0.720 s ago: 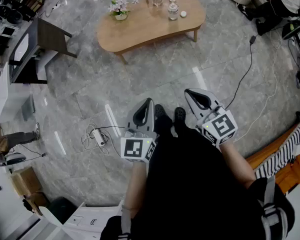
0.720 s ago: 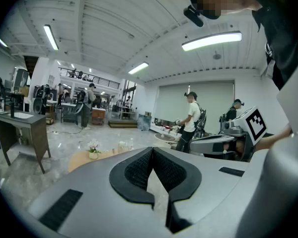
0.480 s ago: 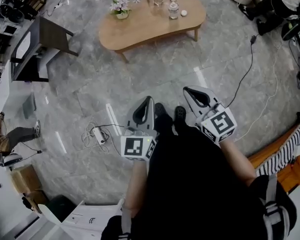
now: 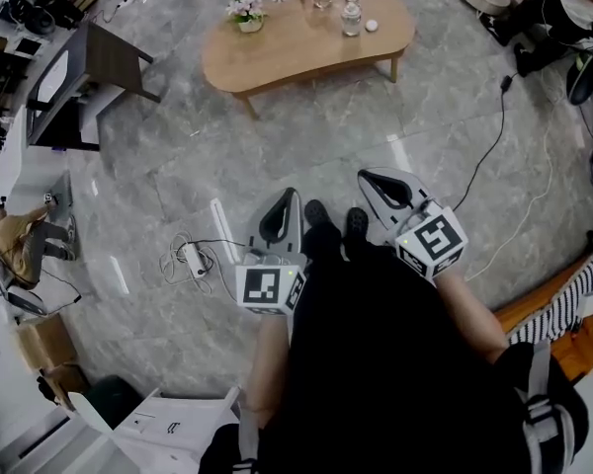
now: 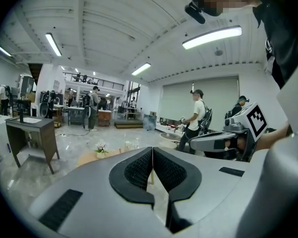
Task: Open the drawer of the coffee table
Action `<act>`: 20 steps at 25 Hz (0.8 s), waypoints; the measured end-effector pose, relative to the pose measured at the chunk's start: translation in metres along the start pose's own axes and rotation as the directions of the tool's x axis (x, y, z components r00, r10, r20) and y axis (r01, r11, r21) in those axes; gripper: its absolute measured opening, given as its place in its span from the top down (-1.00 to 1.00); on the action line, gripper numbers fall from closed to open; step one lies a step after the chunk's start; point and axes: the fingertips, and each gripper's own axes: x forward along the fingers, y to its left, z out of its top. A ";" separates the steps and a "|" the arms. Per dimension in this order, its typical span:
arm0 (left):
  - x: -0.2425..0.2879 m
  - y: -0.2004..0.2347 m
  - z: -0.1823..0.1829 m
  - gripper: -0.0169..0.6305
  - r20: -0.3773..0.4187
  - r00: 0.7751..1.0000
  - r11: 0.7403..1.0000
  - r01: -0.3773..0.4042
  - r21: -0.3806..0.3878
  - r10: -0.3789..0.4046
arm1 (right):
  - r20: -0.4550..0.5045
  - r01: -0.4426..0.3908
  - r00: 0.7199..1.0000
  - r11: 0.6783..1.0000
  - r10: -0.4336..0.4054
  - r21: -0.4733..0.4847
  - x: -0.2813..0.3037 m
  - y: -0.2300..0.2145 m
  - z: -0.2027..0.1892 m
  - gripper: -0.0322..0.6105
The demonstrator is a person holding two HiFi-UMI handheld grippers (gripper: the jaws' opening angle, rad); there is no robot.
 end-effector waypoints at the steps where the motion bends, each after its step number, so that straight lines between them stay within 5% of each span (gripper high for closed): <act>1: 0.000 0.001 0.000 0.91 -0.004 1.000 1.000 -0.003 0.000 0.003 | -0.001 -0.001 1.000 1.000 0.001 0.004 0.001 0.000 0.000 0.86; 13: 0.001 0.052 -0.020 0.91 -0.022 0.997 0.996 -0.075 -0.044 0.075 | -0.051 0.102 0.994 0.993 -0.099 0.055 0.022 -0.024 -0.019 0.86; 20: 0.026 0.103 -0.014 0.91 -0.032 0.999 0.998 -0.038 -0.043 0.036 | -0.100 0.155 0.984 0.984 -0.147 0.083 0.072 -0.034 -0.014 0.86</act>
